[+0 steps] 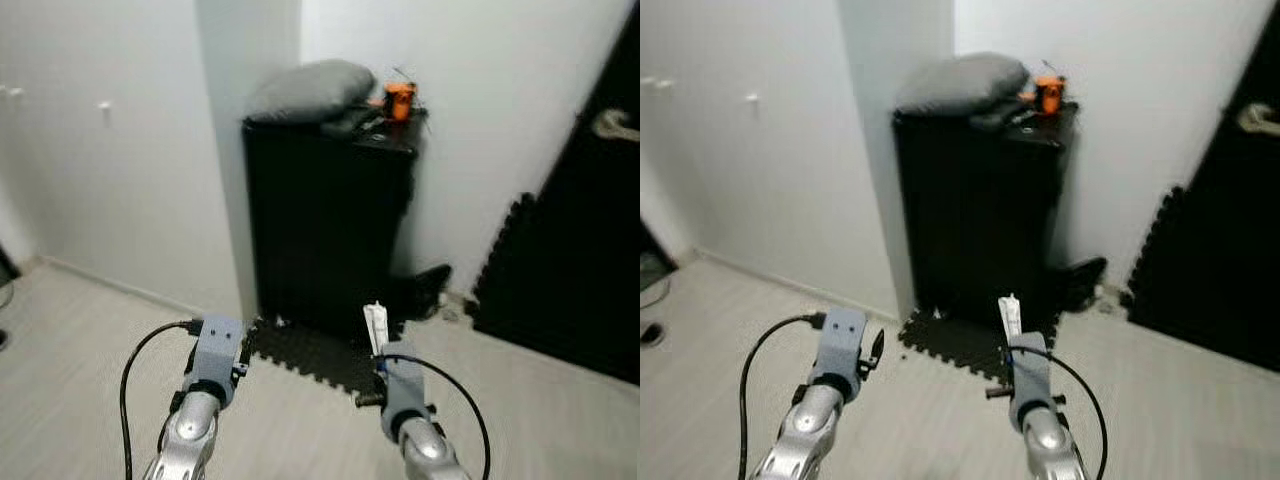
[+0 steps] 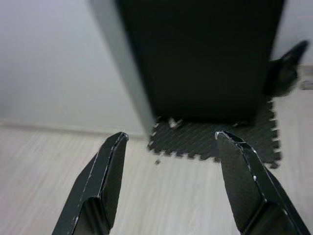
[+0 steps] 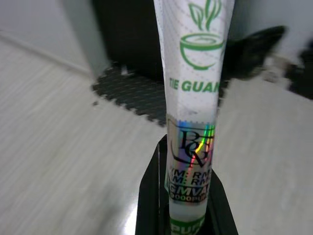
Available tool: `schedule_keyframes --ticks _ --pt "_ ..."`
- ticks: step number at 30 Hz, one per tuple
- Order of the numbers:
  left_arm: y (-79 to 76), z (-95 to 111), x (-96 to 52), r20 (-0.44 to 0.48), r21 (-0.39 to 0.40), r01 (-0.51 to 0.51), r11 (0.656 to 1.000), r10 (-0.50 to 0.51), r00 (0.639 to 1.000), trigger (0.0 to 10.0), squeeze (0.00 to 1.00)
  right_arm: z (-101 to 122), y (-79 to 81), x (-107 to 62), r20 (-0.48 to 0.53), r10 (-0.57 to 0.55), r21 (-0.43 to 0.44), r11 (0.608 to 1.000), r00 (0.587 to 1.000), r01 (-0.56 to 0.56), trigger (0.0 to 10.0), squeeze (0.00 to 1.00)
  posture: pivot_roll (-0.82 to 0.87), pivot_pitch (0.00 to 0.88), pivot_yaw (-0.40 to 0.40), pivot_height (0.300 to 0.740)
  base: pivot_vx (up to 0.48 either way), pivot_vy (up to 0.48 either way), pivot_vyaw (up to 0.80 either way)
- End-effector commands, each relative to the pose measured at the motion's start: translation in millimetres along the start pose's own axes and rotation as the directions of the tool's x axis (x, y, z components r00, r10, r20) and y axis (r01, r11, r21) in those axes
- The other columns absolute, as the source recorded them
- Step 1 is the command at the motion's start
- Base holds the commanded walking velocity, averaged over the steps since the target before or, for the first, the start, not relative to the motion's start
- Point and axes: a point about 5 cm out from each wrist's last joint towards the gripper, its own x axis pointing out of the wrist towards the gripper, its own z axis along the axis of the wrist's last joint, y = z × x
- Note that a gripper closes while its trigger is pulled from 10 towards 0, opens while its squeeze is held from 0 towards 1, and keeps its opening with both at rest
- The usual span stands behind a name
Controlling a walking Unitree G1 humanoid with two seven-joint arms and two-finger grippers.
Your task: Clean up the room
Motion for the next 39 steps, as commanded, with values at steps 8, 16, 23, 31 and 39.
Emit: schedule_keyframes --ticks 8,16,23,31,39 --pt "-0.5 -8.7 -3.1 -0.038 0.0 0.008 1.0 -0.008 0.999 10.0 0.0 -5.0 -1.5 -1.3 -0.023 -0.022 0.026 0.999 0.999 0.023 10.0 0.0 0.01 0.049 0.005 0.74 0.0 0.0 -0.8" --pt "0.3 -6.9 -1.9 -0.033 0.0 0.005 1.0 -0.005 0.999 10.0 0.0 -6.1 -3.8 -1.3 -0.031 -0.035 0.034 0.999 0.999 0.036 10.0 0.0 0.02 0.044 0.003 0.74 0.0 0.0 -0.8" --pt "0.9 -7.2 -1.3 -0.037 -0.001 0.002 1.0 -0.002 0.999 10.0 0.0 -5.0 -5.8 -0.2 -0.034 -0.043 0.038 0.998 0.999 0.044 10.0 0.0 0.01 0.036 0.005 0.74 0.0 0.0 -0.8" --pt "0.6 -7.2 -0.4 -0.037 -0.005 0.003 1.0 -0.003 0.999 10.0 0.0 -5.2 -8.0 0.0 -0.038 -0.053 0.036 0.998 0.998 0.054 10.0 0.0 0.01 0.032 0.001 0.74 0.0 0.0 -0.8" --pt "0.8 -7.7 -0.7 -0.04 -0.002 0.006 1.0 -0.006 0.999 10.0 0.0 -5.5 -9.6 0.0 -0.04 -0.064 0.044 0.997 0.997 0.066 10.0 0.0 0.01 0.021 0.002 0.74 0.0 0.0 -0.8"
